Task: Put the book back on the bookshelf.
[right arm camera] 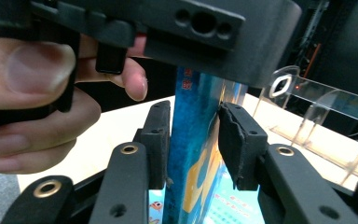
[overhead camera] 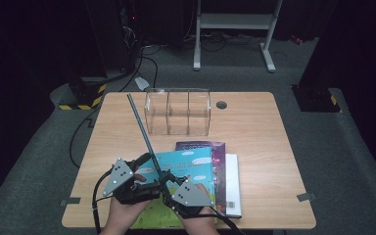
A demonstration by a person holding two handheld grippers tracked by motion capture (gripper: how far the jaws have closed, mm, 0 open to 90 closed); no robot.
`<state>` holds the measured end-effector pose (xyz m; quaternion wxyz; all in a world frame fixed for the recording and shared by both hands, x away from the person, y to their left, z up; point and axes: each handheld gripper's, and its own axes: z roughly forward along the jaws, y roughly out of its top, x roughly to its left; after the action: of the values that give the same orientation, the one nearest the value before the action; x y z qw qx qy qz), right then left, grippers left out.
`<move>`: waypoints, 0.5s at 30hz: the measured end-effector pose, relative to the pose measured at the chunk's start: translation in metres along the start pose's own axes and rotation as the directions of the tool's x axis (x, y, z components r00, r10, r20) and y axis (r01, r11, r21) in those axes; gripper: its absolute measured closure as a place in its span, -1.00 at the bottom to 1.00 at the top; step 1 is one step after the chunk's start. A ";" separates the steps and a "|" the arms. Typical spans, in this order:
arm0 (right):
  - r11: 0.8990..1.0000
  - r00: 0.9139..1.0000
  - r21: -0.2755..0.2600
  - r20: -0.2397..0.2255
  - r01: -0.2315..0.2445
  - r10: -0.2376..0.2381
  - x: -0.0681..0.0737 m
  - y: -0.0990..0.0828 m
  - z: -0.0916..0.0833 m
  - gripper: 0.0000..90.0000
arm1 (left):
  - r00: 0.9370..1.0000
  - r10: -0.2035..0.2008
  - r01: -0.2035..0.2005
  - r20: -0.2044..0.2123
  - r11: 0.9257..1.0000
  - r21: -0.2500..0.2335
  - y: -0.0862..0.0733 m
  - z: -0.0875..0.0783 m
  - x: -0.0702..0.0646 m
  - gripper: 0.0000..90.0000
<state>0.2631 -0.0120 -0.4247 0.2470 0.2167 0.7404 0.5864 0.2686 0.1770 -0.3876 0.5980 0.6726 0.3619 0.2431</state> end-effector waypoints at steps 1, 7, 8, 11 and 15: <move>1.000 1.000 0.003 -0.005 -0.001 0.001 0.001 0.000 0.001 0.39 | 1.000 0.004 -0.004 -0.003 1.000 0.004 0.000 -0.001 0.001 -0.66; 1.000 0.999 0.011 -0.036 -0.015 0.015 0.002 0.000 0.008 0.33 | 1.000 0.002 -0.002 -0.015 1.000 0.007 -0.001 -0.004 0.004 -0.65; 1.000 0.999 0.014 -0.040 -0.017 0.017 0.003 0.000 0.009 0.33 | 1.000 0.004 -0.004 -0.016 1.000 0.008 -0.001 -0.004 0.005 -0.64; 1.000 0.999 0.021 -0.049 -0.015 0.016 0.003 -0.001 0.010 0.30 | 1.000 -0.003 0.003 -0.013 1.000 0.006 -0.002 -0.005 0.006 -0.64; 1.000 0.998 0.027 -0.057 -0.014 0.016 0.004 -0.001 0.010 0.27 | 1.000 0.001 -0.001 -0.017 1.000 0.008 -0.002 -0.006 0.008 -0.64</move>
<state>0.2663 -0.0018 -0.4282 0.2183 0.2084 0.7532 0.5844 0.2688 0.1869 -0.3893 0.5919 0.6731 0.3678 0.2476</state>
